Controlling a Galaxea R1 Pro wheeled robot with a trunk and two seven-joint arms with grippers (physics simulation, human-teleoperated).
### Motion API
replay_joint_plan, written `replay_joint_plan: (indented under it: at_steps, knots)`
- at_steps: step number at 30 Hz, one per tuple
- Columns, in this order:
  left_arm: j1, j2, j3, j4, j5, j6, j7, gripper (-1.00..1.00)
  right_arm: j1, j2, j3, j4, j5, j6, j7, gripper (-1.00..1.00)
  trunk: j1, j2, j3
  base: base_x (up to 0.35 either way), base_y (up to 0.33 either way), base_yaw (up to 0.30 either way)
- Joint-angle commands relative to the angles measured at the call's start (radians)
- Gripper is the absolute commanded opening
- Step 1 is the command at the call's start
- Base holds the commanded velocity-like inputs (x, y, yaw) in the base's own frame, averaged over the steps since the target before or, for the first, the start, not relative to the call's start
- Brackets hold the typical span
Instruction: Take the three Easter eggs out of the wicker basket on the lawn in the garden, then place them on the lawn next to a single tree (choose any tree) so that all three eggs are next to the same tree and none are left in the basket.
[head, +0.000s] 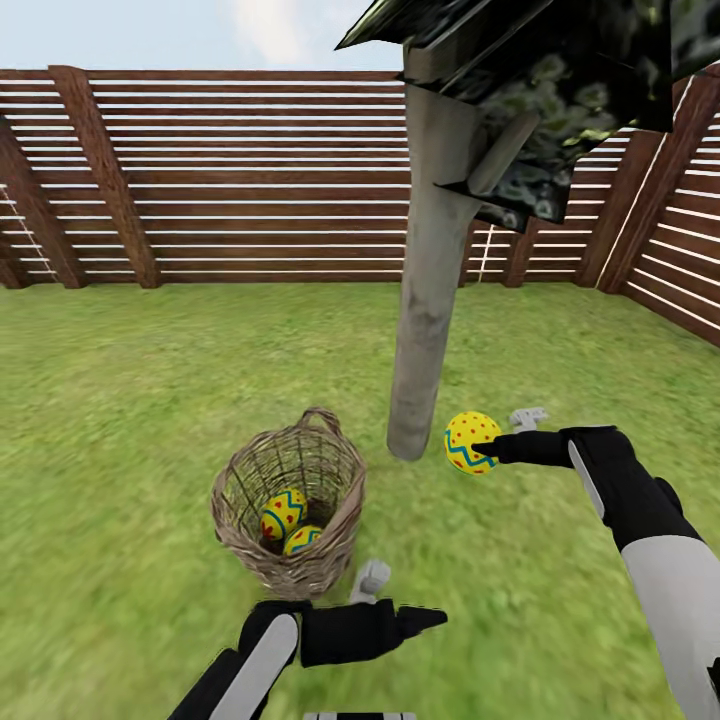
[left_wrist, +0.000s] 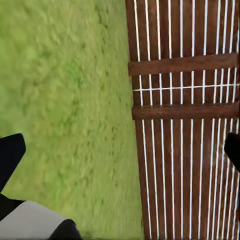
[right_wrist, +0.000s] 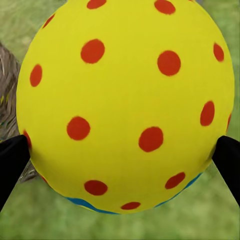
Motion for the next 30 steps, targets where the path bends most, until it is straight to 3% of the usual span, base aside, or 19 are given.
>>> replay_joint_plan:
  at_steps: [1,3,11,17,20,22,25,30]
  knots:
    - [-0.001,-0.004,0.003,0.010,0.001,0.005,-0.055,1.00,0.000,0.000,0.000,-0.001,0.006,0.003,0.007,-1.00,0.000,0.000,-0.001,0.000,0.000,0.004]
    - [-0.001,-0.025,0.003,0.011,-0.001,0.005,-0.109,1.00,0.000,0.012,-0.001,0.001,0.005,0.003,0.006,-1.00,0.000,0.000,-0.001,0.000,0.000,0.000]
    - [-0.001,-0.026,0.003,0.004,-0.001,0.003,-0.111,1.00,-0.001,0.016,-0.002,0.001,0.007,0.003,0.005,-1.00,0.000,0.000,-0.001,0.012,-0.149,0.010]
    - [-0.001,-0.027,0.000,0.003,-0.001,0.003,-0.111,1.00,-0.001,0.019,-0.001,0.002,0.027,0.000,-0.021,-1.00,0.000,0.000,-0.001,0.141,-0.292,0.237]
    - [-0.001,-0.026,0.000,0.003,-0.001,0.003,-0.111,1.00,-0.001,0.064,0.001,0.076,0.046,-0.082,-0.136,-1.00,0.000,0.000,-0.001,0.165,-0.295,0.288]
    - [-0.001,-0.028,-0.001,0.003,-0.001,0.003,-0.111,1.00,0.000,0.101,0.017,0.175,0.073,-0.220,-0.249,-1.00,0.000,0.000,-0.001,0.184,-0.277,0.216]
    - [-0.001,-0.031,-0.003,0.004,-0.001,0.003,-0.111,1.00,-0.001,0.113,0.047,0.236,0.081,-0.266,-0.275,-1.00,0.000,0.000,-0.001,0.063,-0.062,0.023]
    - [-0.001,-0.034,-0.004,0.004,-0.001,0.003,-0.111,1.00,0.000,0.141,0.064,0.349,0.159,-0.325,-0.288,-1.00,0.000,0.000,-0.001,0.001,-0.001,0.001]
